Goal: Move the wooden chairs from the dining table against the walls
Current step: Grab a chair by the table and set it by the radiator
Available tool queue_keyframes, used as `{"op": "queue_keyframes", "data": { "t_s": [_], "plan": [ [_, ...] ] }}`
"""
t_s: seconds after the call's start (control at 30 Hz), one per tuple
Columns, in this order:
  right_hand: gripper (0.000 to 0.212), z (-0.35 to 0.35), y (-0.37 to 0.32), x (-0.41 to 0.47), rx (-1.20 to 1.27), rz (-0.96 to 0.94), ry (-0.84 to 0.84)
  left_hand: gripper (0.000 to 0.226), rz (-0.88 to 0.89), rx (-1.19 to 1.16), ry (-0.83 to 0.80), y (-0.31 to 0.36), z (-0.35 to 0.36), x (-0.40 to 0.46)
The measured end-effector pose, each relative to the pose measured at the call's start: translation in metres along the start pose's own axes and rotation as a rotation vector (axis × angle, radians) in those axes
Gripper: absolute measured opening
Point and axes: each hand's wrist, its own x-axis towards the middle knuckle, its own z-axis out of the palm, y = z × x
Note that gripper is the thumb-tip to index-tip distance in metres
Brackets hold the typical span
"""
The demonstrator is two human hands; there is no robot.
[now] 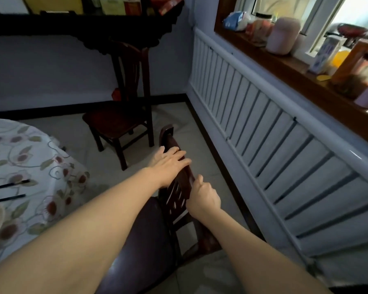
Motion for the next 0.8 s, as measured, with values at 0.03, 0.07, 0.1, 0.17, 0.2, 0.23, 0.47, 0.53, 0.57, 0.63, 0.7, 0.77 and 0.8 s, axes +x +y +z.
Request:
{"op": "queue_keyframes", "data": {
  "t_s": [0.03,0.07,0.1,0.17,0.2,0.23,0.47,0.53,0.57,0.63,0.7,0.77,0.8],
  "plan": [
    [0.053,0.002,0.000,0.006,0.003,0.000,0.000,0.074,0.013,0.014,0.004,-0.002,0.002,0.010],
    [0.048,0.004,-0.001,0.011,0.010,0.003,0.008,0.066,0.025,0.021,0.014,-0.004,0.004,0.020],
    [0.044,0.005,-0.002,0.015,0.014,0.008,0.023,0.056,0.038,0.026,0.027,-0.004,0.006,0.028],
    [0.037,0.008,-0.003,0.022,0.017,0.033,0.054,0.037,0.092,0.062,0.056,-0.004,0.010,0.044],
    [0.035,0.010,-0.005,0.023,0.019,0.046,0.066,0.030,0.129,0.092,0.072,-0.004,0.013,0.050],
    [0.034,0.011,-0.006,0.025,0.020,0.065,0.079,0.026,0.172,0.120,0.090,-0.005,0.016,0.055],
    [0.030,0.008,-0.015,0.029,0.002,0.115,0.112,0.020,0.479,0.197,0.140,-0.024,0.016,0.075],
    [0.031,0.005,-0.019,0.027,0.002,0.110,0.107,0.018,0.524,0.215,0.120,-0.030,0.009,0.075],
    [0.032,0.002,-0.021,0.025,0.002,0.111,0.104,0.017,0.540,0.229,0.106,-0.032,0.005,0.075],
    [0.032,-0.005,-0.025,0.022,-0.001,0.111,0.097,0.015,0.558,0.262,0.078,-0.035,-0.006,0.072],
    [0.033,-0.017,-0.026,0.017,-0.001,0.116,0.099,0.014,0.563,0.291,0.076,-0.034,-0.021,0.070],
    [0.030,-0.029,-0.025,0.013,-0.006,0.125,0.102,0.013,0.565,0.301,0.088,-0.032,-0.034,0.070],
    [0.027,-0.036,-0.023,0.010,-0.012,0.131,0.113,0.013,0.572,0.301,0.100,-0.029,-0.040,0.070]
  ]
}}
